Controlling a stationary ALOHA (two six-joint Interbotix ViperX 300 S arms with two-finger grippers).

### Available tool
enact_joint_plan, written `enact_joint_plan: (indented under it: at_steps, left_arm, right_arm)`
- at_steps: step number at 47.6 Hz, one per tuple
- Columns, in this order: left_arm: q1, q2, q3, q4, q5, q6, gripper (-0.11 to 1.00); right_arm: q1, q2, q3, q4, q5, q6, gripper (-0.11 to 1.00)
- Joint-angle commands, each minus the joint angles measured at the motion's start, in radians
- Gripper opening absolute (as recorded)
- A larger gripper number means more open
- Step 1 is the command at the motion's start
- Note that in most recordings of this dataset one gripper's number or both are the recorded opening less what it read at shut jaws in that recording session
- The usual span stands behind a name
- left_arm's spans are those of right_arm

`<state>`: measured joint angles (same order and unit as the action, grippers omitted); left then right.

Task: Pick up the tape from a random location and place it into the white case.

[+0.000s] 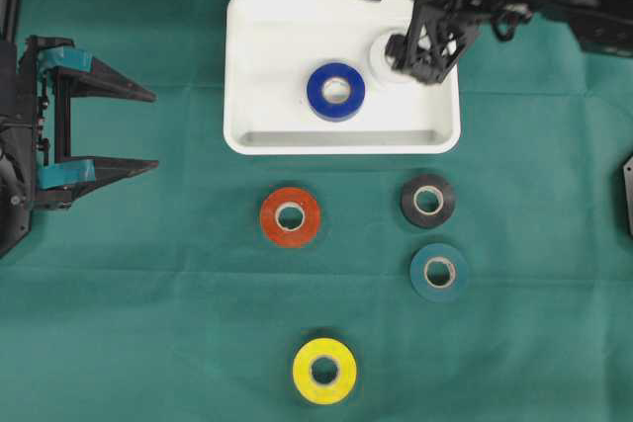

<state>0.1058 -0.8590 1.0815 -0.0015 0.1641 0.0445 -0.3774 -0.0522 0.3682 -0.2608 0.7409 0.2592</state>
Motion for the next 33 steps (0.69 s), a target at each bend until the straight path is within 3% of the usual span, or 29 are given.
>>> enact_joint_plan:
  at_steps: [1, 19, 33]
  left_arm:
    - [-0.002, 0.003, -0.017, -0.002, -0.005, -0.002, 0.94]
    - [-0.002, 0.003, -0.015, -0.002, -0.005, -0.002, 0.94]
    - [-0.002, 0.003, -0.015, -0.002, 0.002, -0.002, 0.94]
  right_arm:
    - [0.0, -0.049, -0.032, -0.011, 0.025, 0.002, 0.88]
    - [0.012, -0.057, -0.031, -0.006, 0.008, 0.005, 0.88]
    - [0.147, -0.057, -0.032, 0.005, -0.029, 0.044, 0.88]
